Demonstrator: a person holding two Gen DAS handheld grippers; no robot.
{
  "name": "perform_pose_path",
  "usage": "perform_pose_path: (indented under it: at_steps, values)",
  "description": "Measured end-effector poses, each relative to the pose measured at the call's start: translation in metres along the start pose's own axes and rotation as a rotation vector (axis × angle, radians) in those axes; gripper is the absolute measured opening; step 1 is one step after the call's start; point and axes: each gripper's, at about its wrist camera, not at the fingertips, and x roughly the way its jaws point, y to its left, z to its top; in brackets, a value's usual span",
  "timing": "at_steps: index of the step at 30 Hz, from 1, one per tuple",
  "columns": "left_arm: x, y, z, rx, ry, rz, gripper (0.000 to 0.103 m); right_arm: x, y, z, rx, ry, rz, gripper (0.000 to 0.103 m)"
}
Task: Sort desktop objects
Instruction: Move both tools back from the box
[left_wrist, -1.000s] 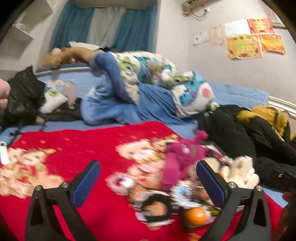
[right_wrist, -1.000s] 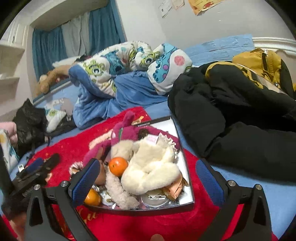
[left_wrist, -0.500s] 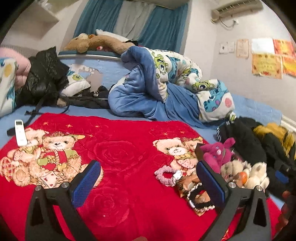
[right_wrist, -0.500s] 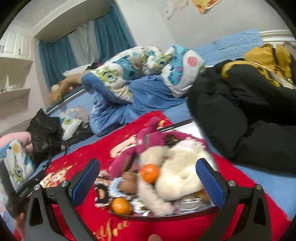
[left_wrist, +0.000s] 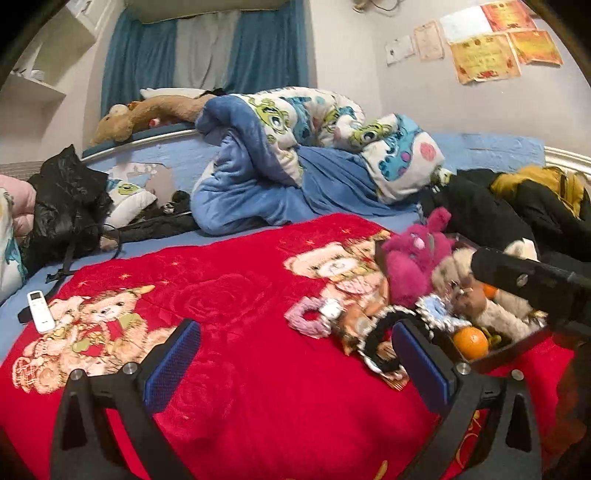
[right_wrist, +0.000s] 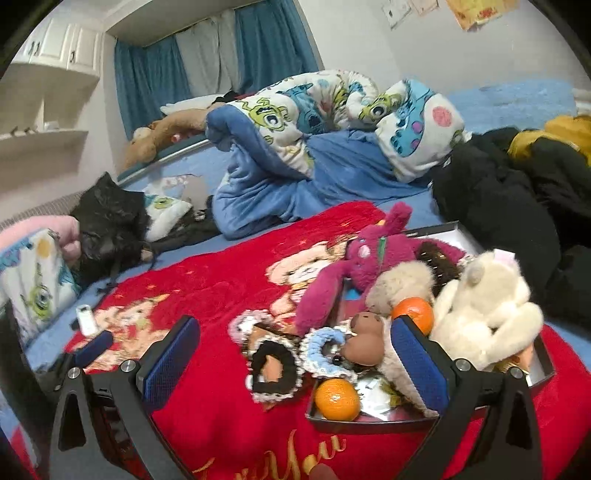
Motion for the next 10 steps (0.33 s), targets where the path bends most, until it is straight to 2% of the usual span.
perform_pose_path:
  at_steps: [3,5,10]
  values:
    - [0.001,-0.004,-0.003,0.005,0.007,-0.058,0.103,0.0,-0.007,-0.013,-0.064,-0.002,-0.065,0.103]
    - [0.0,-0.008,-0.004,0.018,0.001,-0.059,0.103,-0.002,-0.015,-0.02,-0.099,-0.021,-0.12,0.103]
    - [0.0,-0.009,-0.005,0.012,-0.003,-0.065,0.103,-0.002,-0.037,-0.034,-0.016,-0.032,-0.209,0.103]
